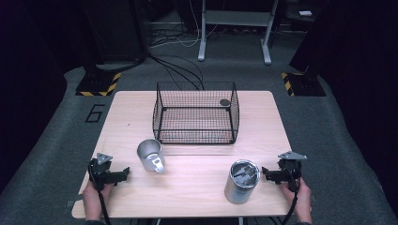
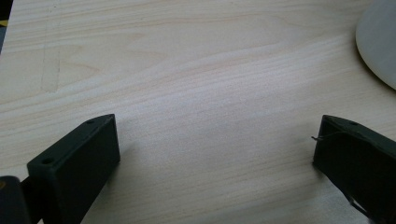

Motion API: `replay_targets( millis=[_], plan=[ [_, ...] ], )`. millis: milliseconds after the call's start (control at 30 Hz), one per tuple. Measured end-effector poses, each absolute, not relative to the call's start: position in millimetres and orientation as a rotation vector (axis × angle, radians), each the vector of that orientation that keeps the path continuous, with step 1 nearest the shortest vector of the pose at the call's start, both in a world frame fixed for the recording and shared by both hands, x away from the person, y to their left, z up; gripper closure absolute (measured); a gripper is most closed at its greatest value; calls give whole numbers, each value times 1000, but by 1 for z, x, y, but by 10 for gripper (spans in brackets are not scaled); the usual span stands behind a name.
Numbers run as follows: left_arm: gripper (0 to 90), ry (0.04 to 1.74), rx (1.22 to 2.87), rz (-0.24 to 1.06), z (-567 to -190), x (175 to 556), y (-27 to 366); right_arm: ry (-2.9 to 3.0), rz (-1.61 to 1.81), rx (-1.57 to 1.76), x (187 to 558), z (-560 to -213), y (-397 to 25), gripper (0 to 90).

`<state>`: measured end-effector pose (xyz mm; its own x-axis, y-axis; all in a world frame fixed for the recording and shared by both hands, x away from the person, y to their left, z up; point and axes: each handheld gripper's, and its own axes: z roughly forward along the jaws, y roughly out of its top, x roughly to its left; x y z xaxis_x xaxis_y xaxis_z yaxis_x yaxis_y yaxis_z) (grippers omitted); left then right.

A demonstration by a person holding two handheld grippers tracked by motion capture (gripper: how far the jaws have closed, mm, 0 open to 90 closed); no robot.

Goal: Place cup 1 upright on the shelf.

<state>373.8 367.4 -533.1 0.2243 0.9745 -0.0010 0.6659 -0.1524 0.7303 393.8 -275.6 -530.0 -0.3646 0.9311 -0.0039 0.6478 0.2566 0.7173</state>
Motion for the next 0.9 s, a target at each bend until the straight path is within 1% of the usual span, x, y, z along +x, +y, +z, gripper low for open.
replay_targets(
  millis=[200,700,900],
  plan=[
    [2,1511,1890,648,-533,374,367,2040,868,1499,389,-530,-271,0],
    [2,1514,1894,644,-533,374,367,2042,880,1491,388,-530,-271,0],
    [4,1510,1897,649,-533,374,368,2078,874,1477,382,-528,-271,29]
  ],
)
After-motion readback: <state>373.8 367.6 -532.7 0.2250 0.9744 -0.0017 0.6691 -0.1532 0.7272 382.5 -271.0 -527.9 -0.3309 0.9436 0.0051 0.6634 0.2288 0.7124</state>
